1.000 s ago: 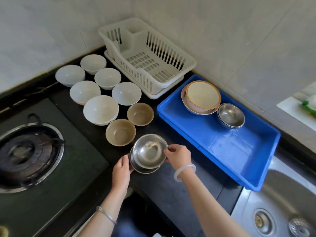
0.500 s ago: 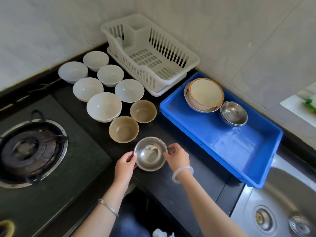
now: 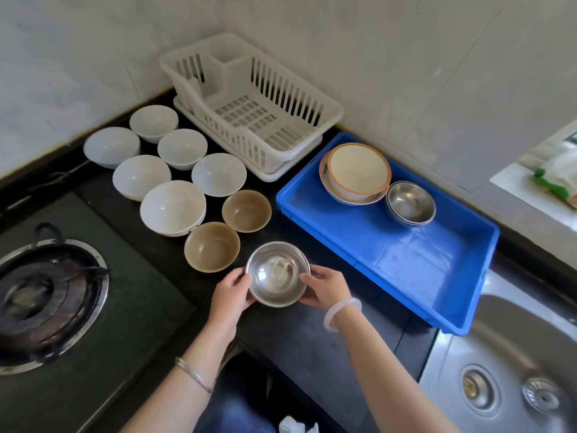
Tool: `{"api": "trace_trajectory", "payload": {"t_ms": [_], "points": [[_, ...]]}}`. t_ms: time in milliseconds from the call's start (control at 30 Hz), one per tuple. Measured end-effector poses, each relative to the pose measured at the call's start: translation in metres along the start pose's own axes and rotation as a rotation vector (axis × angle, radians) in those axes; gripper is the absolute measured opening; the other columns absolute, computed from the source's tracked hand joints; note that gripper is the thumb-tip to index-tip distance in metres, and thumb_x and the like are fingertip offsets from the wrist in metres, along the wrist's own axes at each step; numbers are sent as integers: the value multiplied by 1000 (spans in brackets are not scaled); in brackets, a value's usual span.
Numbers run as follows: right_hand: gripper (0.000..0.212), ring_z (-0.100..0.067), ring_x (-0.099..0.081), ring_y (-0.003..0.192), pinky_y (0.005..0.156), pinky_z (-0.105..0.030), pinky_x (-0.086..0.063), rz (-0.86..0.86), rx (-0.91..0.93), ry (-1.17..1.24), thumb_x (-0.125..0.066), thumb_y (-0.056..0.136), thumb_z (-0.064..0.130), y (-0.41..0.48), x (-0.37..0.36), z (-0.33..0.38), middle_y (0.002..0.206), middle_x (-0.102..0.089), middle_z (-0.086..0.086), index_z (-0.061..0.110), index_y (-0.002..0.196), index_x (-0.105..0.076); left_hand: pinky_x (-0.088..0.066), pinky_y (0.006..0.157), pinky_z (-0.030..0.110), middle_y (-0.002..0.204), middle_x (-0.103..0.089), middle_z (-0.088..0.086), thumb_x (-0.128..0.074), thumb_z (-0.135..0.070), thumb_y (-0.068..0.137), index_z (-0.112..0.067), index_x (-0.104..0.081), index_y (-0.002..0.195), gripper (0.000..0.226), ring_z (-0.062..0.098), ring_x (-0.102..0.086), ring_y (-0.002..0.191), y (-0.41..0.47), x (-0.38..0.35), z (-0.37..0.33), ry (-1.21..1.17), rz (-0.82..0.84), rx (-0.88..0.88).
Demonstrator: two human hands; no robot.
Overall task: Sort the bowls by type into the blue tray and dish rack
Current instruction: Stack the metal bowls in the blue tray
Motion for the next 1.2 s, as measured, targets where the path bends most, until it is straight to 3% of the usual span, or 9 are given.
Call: {"api": "trace_trajectory", "payload": {"t_ms": [200, 333, 567, 633, 767, 900, 1033, 1100, 1200], "points": [[14, -16, -71, 61, 57, -27, -58, -62, 123, 194, -62, 87, 8, -5, 60, 55, 70, -74, 0, 15, 98, -67, -55, 65, 21, 105, -65, 9, -53, -15, 91, -13, -63, 107, 19, 13, -63, 86, -1, -78, -59, 26, 136, -101], [15, -21, -71, 60, 56, -25, -58, -142, 175, 251, -59, 89, 8, -6, 114, 84, 80, -71, -10, 13, 102, -65, -55, 65, 22, 97, -61, 8, -55, -17, 91, -8, -59, 101, 13, 14, -61, 83, 5, -146, -82, 70, 215, -103], [22, -14, -69, 52, 53, -19, -57, -302, 226, 363, -58, 90, 9, 5, 216, 107, 83, -68, -10, 6, 113, -59, -57, 81, 33, 96, -63, 5, -55, -18, 91, -10, -60, 98, 11, 20, -64, 86, 15, -268, -85, 128, 341, -81], [26, -16, -69, 54, 53, -19, -57, -342, 225, 359, -59, 90, 10, 15, 237, 108, 85, -68, -10, 4, 116, -58, -57, 78, 33, 93, -63, 3, -54, -18, 92, -12, -61, 97, 10, 21, -63, 88, 22, -295, -82, 135, 341, -88], [30, -22, -67, 64, 50, -18, -55, -408, 204, 343, -60, 89, 11, 39, 269, 113, 97, -66, -14, 2, 118, -59, -53, 91, 45, 84, -60, 0, -51, -19, 92, -13, -59, 96, 11, 26, -61, 90, 37, -331, -79, 209, 271, -116], [24, -22, -66, 69, 49, -18, -54, -454, 170, 270, -60, 89, 12, 64, 288, 120, 101, -66, -14, 6, 112, -63, -52, 90, 43, 87, -60, 1, -49, -15, 93, -14, -59, 98, 11, 26, -58, 92, 48, -353, -78, 250, 205, -162], [7, -22, -67, 73, 63, -25, -57, -492, 147, 181, -60, 89, 14, 83, 297, 124, 90, -65, -9, 13, 91, -66, -45, 79, 30, 112, -64, 8, -50, -11, 93, -9, -59, 114, 23, 21, -57, 94, 53, -364, -80, 337, 119, -254], [14, -18, -65, 66, 70, -28, -57, -512, 153, 138, -59, 89, 15, 90, 300, 126, 83, -64, -6, 19, 76, -63, -46, 80, 30, 115, -65, 8, -51, -10, 92, -9, -59, 115, 24, 24, -60, 102, 55, -369, -81, 374, 96, -290], [13, -13, -64, 61, 80, -32, -57, -532, 151, 70, -58, 89, 18, 98, 303, 128, 72, -63, 1, 19, 78, -64, -46, 81, 31, 116, -65, 9, -51, -11, 92, -9, -59, 115, 24, 27, -60, 106, 57, -374, -82, 455, 77, -332]]}}
Point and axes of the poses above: each hand's wrist, its own y-axis towards the middle knuckle, its own x-axis out of the back of the hand, z = x × y, the point moved 9 cm from there along y, towards the middle knuckle
